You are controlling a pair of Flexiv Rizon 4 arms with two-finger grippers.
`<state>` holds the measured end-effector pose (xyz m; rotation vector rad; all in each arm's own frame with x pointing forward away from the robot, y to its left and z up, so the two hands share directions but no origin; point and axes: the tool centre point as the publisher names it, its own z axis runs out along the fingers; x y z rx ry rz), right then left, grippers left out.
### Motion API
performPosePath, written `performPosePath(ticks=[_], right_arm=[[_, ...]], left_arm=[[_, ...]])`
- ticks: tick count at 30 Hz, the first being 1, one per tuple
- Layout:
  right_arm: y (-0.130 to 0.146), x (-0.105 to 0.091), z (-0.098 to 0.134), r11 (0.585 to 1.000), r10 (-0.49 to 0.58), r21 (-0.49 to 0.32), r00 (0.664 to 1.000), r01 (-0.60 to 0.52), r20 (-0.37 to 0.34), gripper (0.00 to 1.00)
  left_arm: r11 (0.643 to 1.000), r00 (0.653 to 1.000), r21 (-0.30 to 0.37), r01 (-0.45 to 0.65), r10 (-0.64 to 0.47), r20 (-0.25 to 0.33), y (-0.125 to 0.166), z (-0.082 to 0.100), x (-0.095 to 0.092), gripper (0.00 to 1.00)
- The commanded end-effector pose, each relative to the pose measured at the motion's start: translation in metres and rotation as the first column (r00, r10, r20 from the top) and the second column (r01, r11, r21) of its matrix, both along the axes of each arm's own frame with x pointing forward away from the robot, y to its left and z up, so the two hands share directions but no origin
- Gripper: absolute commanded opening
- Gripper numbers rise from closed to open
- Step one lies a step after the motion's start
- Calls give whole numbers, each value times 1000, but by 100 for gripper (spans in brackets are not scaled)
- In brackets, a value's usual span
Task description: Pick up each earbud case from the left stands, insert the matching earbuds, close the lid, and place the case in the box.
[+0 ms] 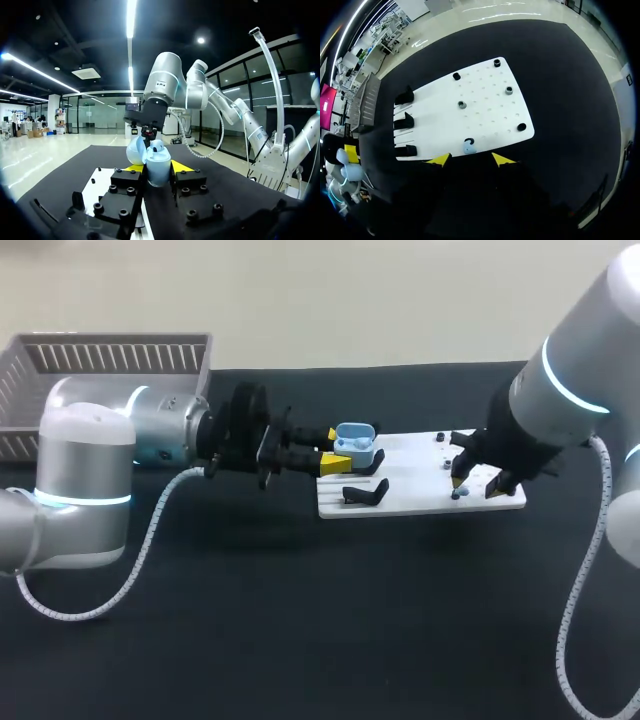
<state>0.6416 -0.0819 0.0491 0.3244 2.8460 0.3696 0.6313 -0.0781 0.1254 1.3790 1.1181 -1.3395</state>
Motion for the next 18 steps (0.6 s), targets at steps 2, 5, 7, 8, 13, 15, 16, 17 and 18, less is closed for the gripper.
performPosePath(ticks=[2,5,7,8,13,15,16,17,18], right_arm=[[-2,4,-6,1000,1,18,1000,-1,0,45],[1,3,-8,1000,10,24,1000,-10,-2,44],[3,4,-10,1000,16,27,1000,-16,-4,43],[3,5,-10,999,17,29,1000,-17,-5,42],[5,8,-12,999,15,46,1000,-14,-11,39],[5,8,-12,999,16,47,1000,-15,-11,38],[5,8,-12,999,16,47,1000,-16,-10,38],[5,8,-13,999,16,48,1000,-16,-12,39],[5,9,-13,999,16,49,1000,-15,-14,39]], left_arm=[[1000,1000,-3,-2,2,3,0,-1,-1,0],[1000,1000,-3,-2,2,3,0,-1,-1,0],[1000,1000,-3,-2,2,3,0,-1,-1,0],[1000,1000,-3,-2,2,3,0,-1,-1,0],[1000,1000,-3,-2,2,3,0,-1,-1,0],[1000,1000,-3,-2,2,3,0,-1,-1,0],[1000,1000,-3,-2,2,3,0,-1,-1,0],[1000,1000,-3,-2,2,3,0,-1,-1,0],[1000,1000,-3,-2,2,3,0,-1,-1,0]])
